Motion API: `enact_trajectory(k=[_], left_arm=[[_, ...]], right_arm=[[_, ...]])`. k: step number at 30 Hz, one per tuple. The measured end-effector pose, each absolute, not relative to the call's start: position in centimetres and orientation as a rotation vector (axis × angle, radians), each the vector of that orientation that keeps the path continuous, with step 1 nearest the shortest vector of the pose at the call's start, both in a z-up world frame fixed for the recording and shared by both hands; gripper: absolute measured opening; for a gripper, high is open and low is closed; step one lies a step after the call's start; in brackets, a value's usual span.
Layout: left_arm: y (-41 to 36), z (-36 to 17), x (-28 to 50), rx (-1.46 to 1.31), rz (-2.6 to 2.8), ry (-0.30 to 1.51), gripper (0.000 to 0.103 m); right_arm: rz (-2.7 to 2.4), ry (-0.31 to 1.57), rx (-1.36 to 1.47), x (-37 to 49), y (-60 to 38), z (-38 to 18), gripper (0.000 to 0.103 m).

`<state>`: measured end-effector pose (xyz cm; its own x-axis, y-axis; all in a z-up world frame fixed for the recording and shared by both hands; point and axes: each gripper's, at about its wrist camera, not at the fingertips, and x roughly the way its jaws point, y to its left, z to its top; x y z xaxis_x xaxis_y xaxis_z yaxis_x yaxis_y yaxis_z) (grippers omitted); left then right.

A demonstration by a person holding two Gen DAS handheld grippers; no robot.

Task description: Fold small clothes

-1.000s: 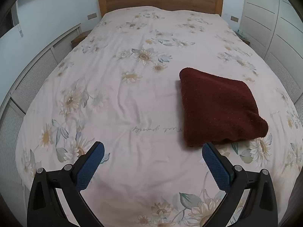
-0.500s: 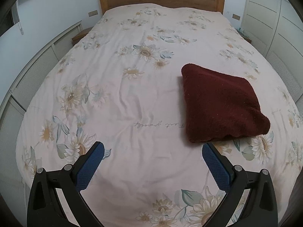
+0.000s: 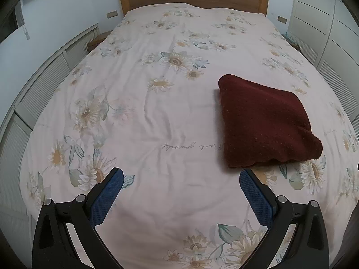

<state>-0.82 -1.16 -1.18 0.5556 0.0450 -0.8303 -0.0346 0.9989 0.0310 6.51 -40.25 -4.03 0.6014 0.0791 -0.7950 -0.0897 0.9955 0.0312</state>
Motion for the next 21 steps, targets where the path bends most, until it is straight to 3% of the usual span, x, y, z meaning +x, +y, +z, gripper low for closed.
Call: enact_trajectory(k=[21], left_arm=[[-2.1,0.2,-1.2,0.060,0.021,0.936,0.102]], right_arm=[[0.111,0.928,-0.024,6.0,-40.1,-4.1,0.102]])
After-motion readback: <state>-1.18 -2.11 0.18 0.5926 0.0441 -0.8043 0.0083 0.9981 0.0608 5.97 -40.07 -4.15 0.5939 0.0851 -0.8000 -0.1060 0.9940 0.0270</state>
